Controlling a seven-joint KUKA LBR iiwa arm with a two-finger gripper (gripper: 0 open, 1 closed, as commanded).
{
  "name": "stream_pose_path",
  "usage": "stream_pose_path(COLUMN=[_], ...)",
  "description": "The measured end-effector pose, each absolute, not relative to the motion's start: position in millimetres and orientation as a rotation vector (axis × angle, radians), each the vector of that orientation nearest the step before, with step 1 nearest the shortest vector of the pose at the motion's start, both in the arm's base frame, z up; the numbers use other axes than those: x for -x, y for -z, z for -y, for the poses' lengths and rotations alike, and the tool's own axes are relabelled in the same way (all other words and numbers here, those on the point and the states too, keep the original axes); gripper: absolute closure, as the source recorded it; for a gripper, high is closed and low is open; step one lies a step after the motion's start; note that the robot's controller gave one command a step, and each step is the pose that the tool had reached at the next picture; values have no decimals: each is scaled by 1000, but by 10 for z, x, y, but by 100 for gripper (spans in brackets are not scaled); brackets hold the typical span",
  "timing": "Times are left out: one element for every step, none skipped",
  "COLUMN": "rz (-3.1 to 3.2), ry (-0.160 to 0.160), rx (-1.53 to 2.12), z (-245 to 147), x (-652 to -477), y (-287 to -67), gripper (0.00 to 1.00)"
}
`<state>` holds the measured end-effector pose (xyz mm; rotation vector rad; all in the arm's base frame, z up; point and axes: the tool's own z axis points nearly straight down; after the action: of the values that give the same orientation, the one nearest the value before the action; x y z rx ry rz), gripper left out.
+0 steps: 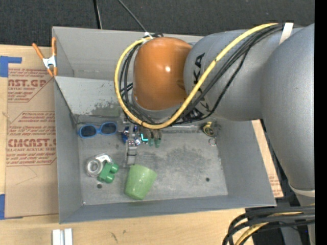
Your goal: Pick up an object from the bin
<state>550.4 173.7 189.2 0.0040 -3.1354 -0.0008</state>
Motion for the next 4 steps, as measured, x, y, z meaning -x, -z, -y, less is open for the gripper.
stream_pose_path(rz=[3135, 3132, 3130, 3129], ry=[0, -3, 7, 3], rx=[26, 118, 279, 285], z=[-1836, -1585, -2280, -2244], x=[-5270, -5214, -5334, -5337], y=[-1379, -687, -696, -695], gripper=[0, 0, 0, 100])
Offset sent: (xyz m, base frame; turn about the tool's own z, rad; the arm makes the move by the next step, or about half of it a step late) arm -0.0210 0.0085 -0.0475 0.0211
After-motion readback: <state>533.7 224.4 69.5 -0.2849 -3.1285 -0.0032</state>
